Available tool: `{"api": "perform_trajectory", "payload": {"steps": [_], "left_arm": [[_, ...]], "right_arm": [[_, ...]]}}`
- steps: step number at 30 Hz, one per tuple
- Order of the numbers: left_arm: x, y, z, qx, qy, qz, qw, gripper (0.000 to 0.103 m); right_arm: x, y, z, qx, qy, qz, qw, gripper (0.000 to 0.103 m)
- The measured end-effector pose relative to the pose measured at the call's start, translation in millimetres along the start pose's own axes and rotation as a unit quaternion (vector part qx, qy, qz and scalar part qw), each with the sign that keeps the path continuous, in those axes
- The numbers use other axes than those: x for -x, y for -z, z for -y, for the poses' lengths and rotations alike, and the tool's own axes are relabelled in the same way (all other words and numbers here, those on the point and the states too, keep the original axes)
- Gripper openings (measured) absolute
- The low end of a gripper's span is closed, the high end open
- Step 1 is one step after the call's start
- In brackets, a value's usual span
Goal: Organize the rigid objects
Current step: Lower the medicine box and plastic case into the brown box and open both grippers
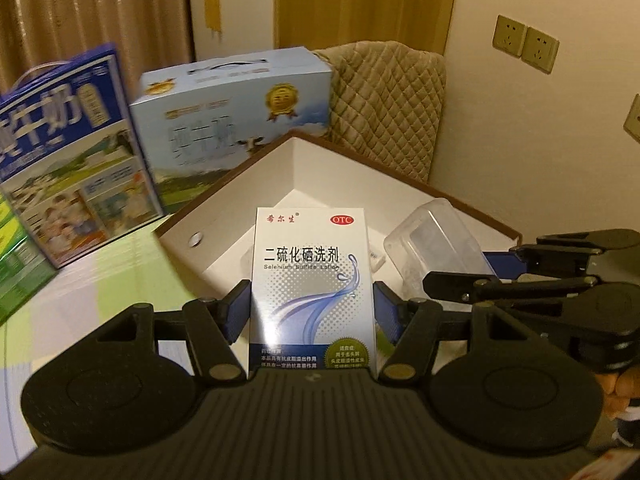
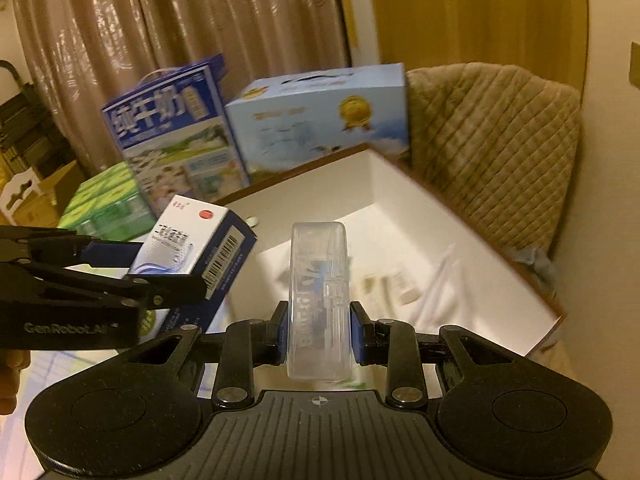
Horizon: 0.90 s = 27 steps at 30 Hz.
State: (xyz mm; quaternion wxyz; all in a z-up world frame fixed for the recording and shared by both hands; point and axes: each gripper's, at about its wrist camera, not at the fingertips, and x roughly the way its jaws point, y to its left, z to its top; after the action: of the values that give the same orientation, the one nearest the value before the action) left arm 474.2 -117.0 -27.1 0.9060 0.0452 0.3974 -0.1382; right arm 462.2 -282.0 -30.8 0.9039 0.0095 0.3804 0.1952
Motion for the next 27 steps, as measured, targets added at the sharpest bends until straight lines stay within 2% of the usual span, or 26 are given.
{"api": "perform_trajectory", "payload": {"steps": [5, 13, 27], "left_arm": [[-41, -20, 9, 0.007, -0.008, -0.020, 0.9997, 0.060], [-85, -47, 7, 0.007, -0.029, -0.033, 0.9990, 0.060], [-139, -72, -17, 0.031, -0.051, -0.055, 0.9967, 0.061]], "right_arm": [[-25, -13, 28, 0.006, 0.009, -0.011, 1.000, 0.027], [-63, -32, 55, 0.027, 0.015, -0.024, 0.999, 0.027], [-124, -59, 69, 0.057, 0.021, -0.047, 0.997, 0.027]]}}
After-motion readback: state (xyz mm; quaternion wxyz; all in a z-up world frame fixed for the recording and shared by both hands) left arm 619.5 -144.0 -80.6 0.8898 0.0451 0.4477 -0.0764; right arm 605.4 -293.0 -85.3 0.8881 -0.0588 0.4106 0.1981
